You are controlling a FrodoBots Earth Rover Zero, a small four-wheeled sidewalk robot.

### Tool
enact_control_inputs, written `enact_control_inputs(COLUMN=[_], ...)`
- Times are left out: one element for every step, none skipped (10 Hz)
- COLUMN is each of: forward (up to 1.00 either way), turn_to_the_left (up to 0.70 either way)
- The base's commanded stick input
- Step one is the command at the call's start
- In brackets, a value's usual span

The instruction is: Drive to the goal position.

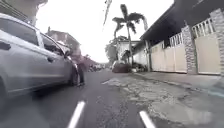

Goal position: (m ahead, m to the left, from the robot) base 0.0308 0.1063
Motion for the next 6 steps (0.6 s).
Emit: enact_control_inputs(forward=[0.7,0.7,0.7,0.7,0.7,0.7], turn_to_the_left=[0.0,0.0,0.0,0.0,0.0,0.0])
